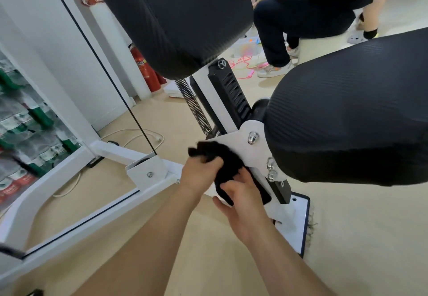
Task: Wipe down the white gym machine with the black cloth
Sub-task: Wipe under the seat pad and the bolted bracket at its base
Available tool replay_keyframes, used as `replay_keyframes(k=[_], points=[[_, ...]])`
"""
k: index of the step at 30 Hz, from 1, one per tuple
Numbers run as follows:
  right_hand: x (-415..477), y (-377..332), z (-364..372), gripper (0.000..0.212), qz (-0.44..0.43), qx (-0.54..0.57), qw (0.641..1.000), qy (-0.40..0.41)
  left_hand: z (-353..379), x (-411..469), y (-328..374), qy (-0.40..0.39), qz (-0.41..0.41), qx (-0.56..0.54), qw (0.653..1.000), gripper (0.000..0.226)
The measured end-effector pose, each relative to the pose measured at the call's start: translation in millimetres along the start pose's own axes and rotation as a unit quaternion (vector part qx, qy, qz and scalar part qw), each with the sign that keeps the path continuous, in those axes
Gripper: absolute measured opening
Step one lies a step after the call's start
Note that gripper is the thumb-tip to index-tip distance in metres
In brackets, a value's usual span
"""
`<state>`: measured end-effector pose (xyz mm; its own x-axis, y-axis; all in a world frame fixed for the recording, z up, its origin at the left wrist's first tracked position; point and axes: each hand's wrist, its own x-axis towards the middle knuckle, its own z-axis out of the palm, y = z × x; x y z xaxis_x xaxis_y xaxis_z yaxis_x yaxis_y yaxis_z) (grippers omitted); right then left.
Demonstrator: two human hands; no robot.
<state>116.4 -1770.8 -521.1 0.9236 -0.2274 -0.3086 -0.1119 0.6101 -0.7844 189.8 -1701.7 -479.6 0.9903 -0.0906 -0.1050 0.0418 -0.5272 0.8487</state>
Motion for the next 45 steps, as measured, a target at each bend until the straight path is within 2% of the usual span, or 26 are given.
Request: replay_keyframes(k=[2, 5, 8, 10, 12, 14, 16, 18, 20, 21, 24, 29, 31, 33, 36, 40, 45], points=[[-1.0, -7.0, 3.7, 0.053, -0.025, 0.041, 0.999, -0.023, 1.1, 4.7, 16.8, 0.038, 0.055, -0.089, 0.994, 0.020], [2.0, -19.4, 8.5, 0.065, -0.083, 0.080, 0.991, -0.063, 14.7, -2.3, 37.8, 0.078, 0.173, -0.027, 0.982, 0.009], [7.4, -15.4, -2.2, 0.069, -0.082, 0.112, 0.989, -0.048, 26.7, -10.4, 29.4, 0.098, 0.171, -0.051, 0.979, 0.007], [8.5, -3.9, -12.3, 0.062, -0.070, 0.184, 0.980, -0.034, 35.2, -18.8, 20.1, 0.042, 0.159, -0.033, 0.986, 0.006], [7.0, 13.8, -27.9, 0.060, -0.045, 0.275, 0.960, -0.038, 53.8, -31.8, 9.3, -0.047, 0.143, 0.069, 0.986, 0.016], [2.2, 22.5, -48.3, 0.057, -0.016, 0.312, 0.950, -0.033, 69.9, -39.0, 1.9, -0.077, 0.115, 0.084, 0.987, 0.022], [2.0, 19.2, -64.9, 0.042, -0.001, 0.285, 0.957, -0.046, 69.2, -36.4, 0.9, -0.042, 0.094, 0.005, 0.995, 0.024], [3.1, 8.6, -67.5, 0.031, 0.011, 0.271, 0.962, -0.040, 63.0, -27.4, -0.4, 0.022, 0.066, -0.131, 0.989, 0.020], [3.1, 5.1, -63.7, 0.030, 0.027, 0.273, 0.961, -0.025, 63.6, -24.8, -3.1, 0.060, 0.035, -0.225, 0.972, 0.010], [3.1, 5.9, -61.7, 0.030, 0.034, 0.272, 0.961, -0.028, 67.9, -29.3, -2.5, 0.067, 0.035, -0.229, 0.971, 0.010], [3.0, 12.7, -72.3, 0.034, 0.050, 0.266, 0.962, -0.020, 94.1, -48.0, -9.0, 0.031, 0.025, -0.164, 0.986, 0.014], [1.3, 14.5, -99.0, 0.037, 0.050, 0.246, 0.967, 0.039, 101.1, -45.4, -18.3, -0.017, -0.008, -0.199, 0.980, 0.009], [0.5, 11.0, -103.4, 0.039, 0.047, 0.238, 0.970, 0.026, 98.3, -46.3, -20.4, -0.059, -0.066, -0.267, 0.959, 0.015], [-3.9, 6.7, -105.8, 0.038, 0.028, 0.216, 0.976, 0.032, 100.4, -55.3, -22.0, -0.091, -0.137, -0.351, 0.922, 0.022], [-15.5, 7.6, -110.9, 0.029, -0.029, 0.172, 0.976, 0.130, 111.7, -68.9, -23.1, -0.094, -0.190, -0.415, 0.885, 0.018], [-24.2, -4.1, -105.8, 0.019, -0.099, 0.108, 0.961, 0.236, 123.0, -79.9, -16.7, -0.025, -0.176, -0.443, 0.879, 0.011], [-9.3, -19.9, -90.6, 0.022, -0.195, -0.013, 0.953, 0.233, 121.3, -80.4, -16.6, 0.023, -0.082, -0.428, 0.900, 0.018]])
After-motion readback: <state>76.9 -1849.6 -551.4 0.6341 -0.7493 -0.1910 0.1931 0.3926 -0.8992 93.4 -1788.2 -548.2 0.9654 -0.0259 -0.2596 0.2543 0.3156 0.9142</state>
